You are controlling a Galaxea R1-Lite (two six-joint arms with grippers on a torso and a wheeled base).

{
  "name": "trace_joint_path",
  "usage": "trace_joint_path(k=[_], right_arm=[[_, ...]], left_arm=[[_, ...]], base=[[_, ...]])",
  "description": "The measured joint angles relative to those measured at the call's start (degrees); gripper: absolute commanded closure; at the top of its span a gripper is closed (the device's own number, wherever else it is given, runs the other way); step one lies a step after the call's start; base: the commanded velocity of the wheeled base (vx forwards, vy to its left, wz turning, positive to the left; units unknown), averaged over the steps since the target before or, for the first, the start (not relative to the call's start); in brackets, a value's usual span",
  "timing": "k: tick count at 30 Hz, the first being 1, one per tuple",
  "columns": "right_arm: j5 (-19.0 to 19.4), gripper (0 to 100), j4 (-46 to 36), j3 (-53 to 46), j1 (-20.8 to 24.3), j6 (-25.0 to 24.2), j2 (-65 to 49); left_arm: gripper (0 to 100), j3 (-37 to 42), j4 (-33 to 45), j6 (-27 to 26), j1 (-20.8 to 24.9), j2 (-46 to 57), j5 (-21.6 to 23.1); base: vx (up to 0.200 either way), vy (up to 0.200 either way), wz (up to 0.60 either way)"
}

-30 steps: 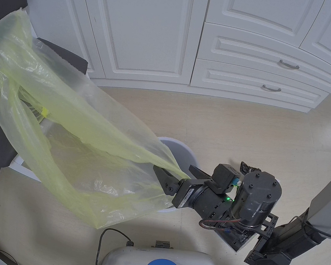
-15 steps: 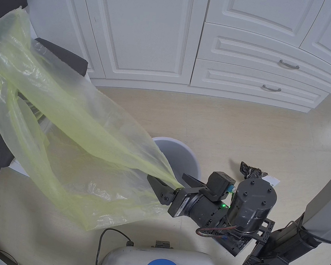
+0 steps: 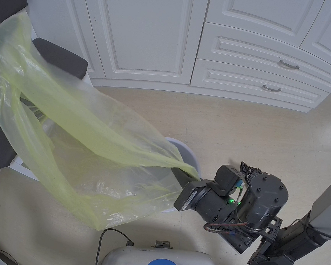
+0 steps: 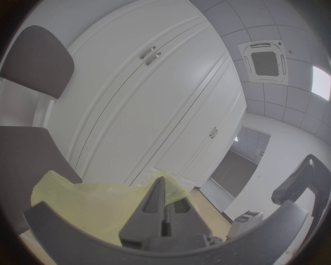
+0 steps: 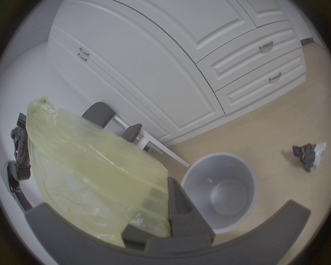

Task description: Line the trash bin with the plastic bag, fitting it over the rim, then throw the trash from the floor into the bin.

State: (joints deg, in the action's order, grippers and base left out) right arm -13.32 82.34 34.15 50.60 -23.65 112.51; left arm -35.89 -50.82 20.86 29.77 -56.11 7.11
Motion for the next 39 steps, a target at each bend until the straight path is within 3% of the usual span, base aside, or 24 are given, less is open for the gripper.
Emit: trace_joint_path(k=[5, 10, 19, 24, 30, 39], right_arm=[[-0.38, 100, -3.23, -0.16, -1.9, 3.73, -3.66], [-1.67, 100, -11.36, 1.24, -3.67, 4.28, -8.59], [-10.98, 100, -19.2, 8.63, -6.75, 4.46, -14.98], [-13.14, 100, -19.19, 10.67, -7.23, 4.68, -16.51], [-13.01, 100, -19.31, 8.91, -6.51, 7.56, -19.76], [-12.7, 100, -19.11, 4.44, -0.69, 10.0, -23.72]], left_arm=[[100, 1.13, 0.55, -0.34, 0.0, -1.1, 0.15], [100, 2.32, 0.77, -0.56, -0.01, -2.9, 0.37], [100, 4.39, 6.42, -1.32, -0.04, -8.79, 1.32], [100, 4.41, 14.12, -6.69, -1.52, -11.67, 1.07], [100, 4.55, 15.38, -10.3, -3.54, -13.31, 0.9], [100, 4.64, 12.68, -9.67, -2.43, -15.91, 0.9]], base=[[0.0, 0.0, 0.0], [0.0, 0.0, 0.0], [0.0, 0.0, 0.0], [0.0, 0.0, 0.0], [0.0, 0.0, 0.0], [0.0, 0.0, 0.0]])
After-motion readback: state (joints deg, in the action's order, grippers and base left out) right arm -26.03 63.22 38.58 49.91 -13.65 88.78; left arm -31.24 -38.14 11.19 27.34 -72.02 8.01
